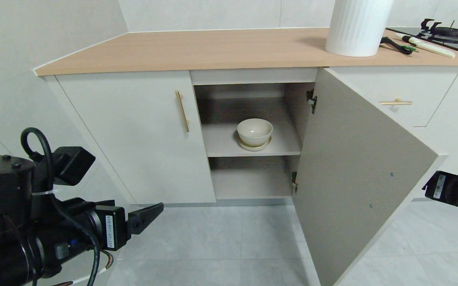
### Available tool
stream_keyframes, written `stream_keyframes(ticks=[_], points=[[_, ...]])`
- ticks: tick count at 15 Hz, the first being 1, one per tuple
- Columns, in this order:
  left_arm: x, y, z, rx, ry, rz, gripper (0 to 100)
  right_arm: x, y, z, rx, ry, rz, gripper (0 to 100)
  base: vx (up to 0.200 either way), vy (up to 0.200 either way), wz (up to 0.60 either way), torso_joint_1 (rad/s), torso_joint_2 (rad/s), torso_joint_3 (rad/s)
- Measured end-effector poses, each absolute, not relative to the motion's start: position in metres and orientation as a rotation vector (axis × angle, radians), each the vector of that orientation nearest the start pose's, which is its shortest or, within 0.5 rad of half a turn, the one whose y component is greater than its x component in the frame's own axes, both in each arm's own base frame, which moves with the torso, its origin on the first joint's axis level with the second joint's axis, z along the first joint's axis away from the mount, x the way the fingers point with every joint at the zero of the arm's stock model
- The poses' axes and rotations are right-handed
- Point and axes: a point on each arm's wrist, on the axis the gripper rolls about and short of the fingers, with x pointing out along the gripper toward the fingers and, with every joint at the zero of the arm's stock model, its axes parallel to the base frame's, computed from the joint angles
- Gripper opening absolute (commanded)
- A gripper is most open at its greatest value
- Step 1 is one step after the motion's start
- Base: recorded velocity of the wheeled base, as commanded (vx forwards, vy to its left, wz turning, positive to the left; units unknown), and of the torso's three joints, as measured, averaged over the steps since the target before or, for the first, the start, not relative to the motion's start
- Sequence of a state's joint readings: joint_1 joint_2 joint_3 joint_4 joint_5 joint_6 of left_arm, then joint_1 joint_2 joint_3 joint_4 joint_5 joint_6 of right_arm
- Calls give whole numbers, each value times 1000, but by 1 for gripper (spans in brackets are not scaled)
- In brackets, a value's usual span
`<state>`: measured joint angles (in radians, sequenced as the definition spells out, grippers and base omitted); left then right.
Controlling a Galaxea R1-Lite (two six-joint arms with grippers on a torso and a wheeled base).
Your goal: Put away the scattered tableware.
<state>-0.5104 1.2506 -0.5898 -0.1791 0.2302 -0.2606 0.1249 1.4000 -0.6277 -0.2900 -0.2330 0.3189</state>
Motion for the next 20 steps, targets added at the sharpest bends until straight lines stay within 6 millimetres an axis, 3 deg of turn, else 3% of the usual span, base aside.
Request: stream_keyframes(ticks=[4, 11, 15, 20], points=[[159, -83, 187, -29, 481, -223, 100, 221, 64, 177, 241, 488, 6, 100, 0, 0, 0, 0, 0, 0], [156, -81, 190, -26, 451, -225, 100, 265, 138, 169, 241, 497, 189, 100, 0, 0, 0, 0, 0, 0], [157, -81, 190, -26, 455, -222, 100, 285, 158, 157, 322, 403, 230, 100, 0, 0, 0, 0, 0, 0], [158, -82, 188, -23, 462, -222, 100, 293, 169, 135, 331, 428, 213, 100, 0, 0, 0, 0, 0, 0]])
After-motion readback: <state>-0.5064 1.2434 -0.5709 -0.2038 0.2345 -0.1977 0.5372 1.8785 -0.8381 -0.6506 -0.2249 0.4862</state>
